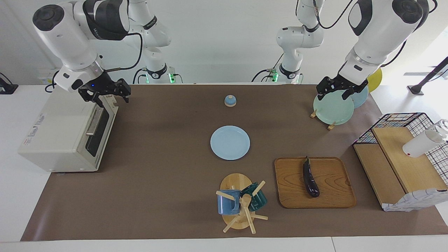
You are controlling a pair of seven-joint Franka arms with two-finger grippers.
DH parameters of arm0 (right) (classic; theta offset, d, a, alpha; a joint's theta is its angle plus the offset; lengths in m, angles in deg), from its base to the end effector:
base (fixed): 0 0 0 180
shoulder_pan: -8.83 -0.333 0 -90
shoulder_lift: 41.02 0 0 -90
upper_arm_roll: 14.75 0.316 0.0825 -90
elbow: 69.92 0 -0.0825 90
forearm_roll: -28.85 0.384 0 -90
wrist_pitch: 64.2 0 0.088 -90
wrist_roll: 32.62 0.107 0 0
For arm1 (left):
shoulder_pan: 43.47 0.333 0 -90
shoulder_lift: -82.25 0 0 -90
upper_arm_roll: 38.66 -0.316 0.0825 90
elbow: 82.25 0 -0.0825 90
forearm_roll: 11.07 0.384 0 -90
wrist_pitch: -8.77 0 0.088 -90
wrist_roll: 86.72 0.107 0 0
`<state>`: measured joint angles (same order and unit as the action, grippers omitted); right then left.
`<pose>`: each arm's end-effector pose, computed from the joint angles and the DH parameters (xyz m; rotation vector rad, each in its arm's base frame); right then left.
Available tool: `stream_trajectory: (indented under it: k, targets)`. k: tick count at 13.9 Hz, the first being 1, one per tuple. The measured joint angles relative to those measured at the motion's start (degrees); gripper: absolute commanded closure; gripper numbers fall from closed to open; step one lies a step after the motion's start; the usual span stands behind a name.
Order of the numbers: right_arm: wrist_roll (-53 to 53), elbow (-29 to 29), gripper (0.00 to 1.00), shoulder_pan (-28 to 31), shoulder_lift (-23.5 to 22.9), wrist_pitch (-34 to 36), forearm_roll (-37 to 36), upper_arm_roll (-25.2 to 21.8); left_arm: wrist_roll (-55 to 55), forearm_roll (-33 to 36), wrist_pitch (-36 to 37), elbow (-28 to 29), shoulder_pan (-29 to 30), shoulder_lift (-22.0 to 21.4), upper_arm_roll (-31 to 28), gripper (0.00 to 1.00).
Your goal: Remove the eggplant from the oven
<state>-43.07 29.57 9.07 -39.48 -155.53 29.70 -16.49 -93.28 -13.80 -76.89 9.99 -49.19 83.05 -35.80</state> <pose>0.5405 -0.0173 0.5633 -3.1002 -0.2278 0.1761 0.5414 -0.0870 0.5926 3.1031 -0.0556 -0.2083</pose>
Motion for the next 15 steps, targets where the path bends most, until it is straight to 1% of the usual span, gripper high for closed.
stream_trajectory:
  k: [2,7,15]
  targets:
    - [0.8,-0.01,0.0,-0.44,0.0,0.11,0.0,-1.1,0.0,0.0,-0.02,0.61,-0.01,-0.32,0.04,0.0]
    - [2.84,-0.01,0.0,-0.49,0.0,0.31,0.0,-1.96,0.0,0.0,-0.14,0.4,-0.18,-0.88,0.31,0.0]
    - [2.94,-0.07,0.0,-0.63,0.12,0.31,0.0,-2.1,0.0,0.0,-2.31,0.39,-0.18,-0.92,0.3,0.0]
